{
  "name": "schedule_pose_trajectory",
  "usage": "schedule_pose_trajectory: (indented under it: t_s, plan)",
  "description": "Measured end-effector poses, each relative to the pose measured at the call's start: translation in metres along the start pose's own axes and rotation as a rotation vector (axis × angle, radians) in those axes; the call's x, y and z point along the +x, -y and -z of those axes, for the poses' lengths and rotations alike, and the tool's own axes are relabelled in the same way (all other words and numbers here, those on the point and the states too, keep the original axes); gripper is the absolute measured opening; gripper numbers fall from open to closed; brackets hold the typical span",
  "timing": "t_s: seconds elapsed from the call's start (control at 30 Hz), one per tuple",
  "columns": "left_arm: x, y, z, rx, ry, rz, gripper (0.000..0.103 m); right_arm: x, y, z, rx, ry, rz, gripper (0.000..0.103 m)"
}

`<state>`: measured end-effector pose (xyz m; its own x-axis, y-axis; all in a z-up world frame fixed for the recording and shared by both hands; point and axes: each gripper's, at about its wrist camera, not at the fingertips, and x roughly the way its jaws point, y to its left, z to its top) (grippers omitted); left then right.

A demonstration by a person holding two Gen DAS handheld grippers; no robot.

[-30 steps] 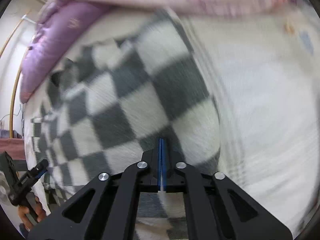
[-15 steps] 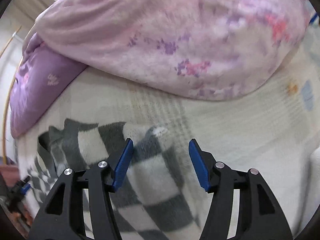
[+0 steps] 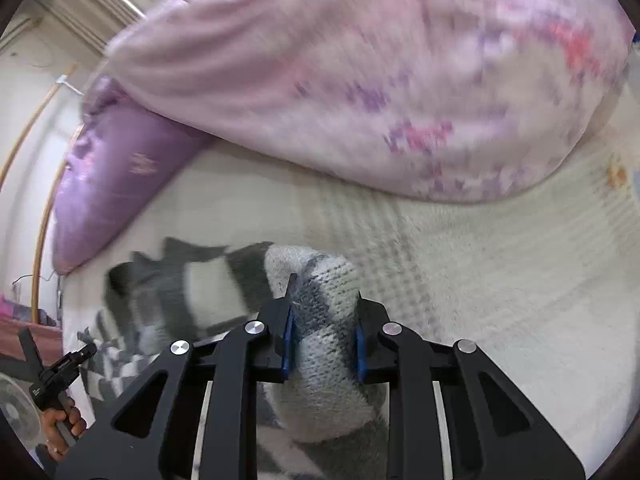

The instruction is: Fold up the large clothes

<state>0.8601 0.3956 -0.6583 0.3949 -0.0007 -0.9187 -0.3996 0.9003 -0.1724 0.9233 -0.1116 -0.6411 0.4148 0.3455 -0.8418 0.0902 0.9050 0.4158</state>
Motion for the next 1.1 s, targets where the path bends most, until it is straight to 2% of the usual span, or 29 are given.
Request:
schedule_pose_trajectory:
  t_s: [0.13,0.27,0.47,0.57,0.67,0.7,0.77,0.87,0.93,1.0,1.03,1.07,1.1]
  plan:
    - [-0.064,-0.002,0.018,0.005,0.109,0.085,0.023,-0.055,-0.013,0.018,-0.049,0.076,-0.076,0.019]
    - [-0.130,-0.001,0.053,0.063,0.185,0.120,0.023,-0.113,-0.021,0.052,-0.067,0.150,-0.100,0.018]
    - [-0.201,-0.019,0.117,0.070,0.200,0.139,0.022,-0.186,-0.005,0.114,-0.045,0.170,-0.116,0.018]
    - [-0.225,-0.040,0.156,0.050,0.163,0.119,0.022,-0.214,0.002,0.152,-0.068,0.144,-0.088,0.019]
    - [-0.233,-0.066,0.199,0.018,0.115,0.073,0.021,-0.230,0.018,0.194,-0.072,0.090,-0.079,0.019]
    - [-0.232,-0.072,0.209,-0.004,0.098,0.063,0.021,-0.232,0.021,0.207,-0.085,0.074,-0.065,0.020]
    - [-0.220,-0.093,0.245,-0.070,0.008,0.033,0.020,-0.231,0.029,0.238,-0.126,0.038,-0.031,0.023]
    - [-0.200,-0.115,0.288,-0.130,-0.094,-0.029,0.020,-0.221,0.047,0.272,-0.116,-0.040,-0.021,0.028]
    - [-0.197,-0.126,0.310,-0.210,-0.124,-0.024,0.020,-0.214,0.059,0.291,-0.102,-0.090,-0.005,0.029]
    - [-0.201,-0.134,0.329,-0.278,-0.131,-0.011,0.021,-0.215,0.065,0.306,-0.103,-0.143,0.022,0.037]
    - [-0.205,-0.137,0.340,-0.316,-0.126,-0.006,0.027,-0.216,0.067,0.311,-0.097,-0.163,0.042,0.048]
    - [-0.209,-0.139,0.347,-0.345,-0.123,-0.010,0.039,-0.220,0.073,0.317,-0.068,-0.178,0.043,0.056]
    - [-0.211,-0.140,0.355,-0.372,-0.118,-0.011,0.046,-0.226,0.081,0.321,-0.030,-0.179,0.026,0.057]
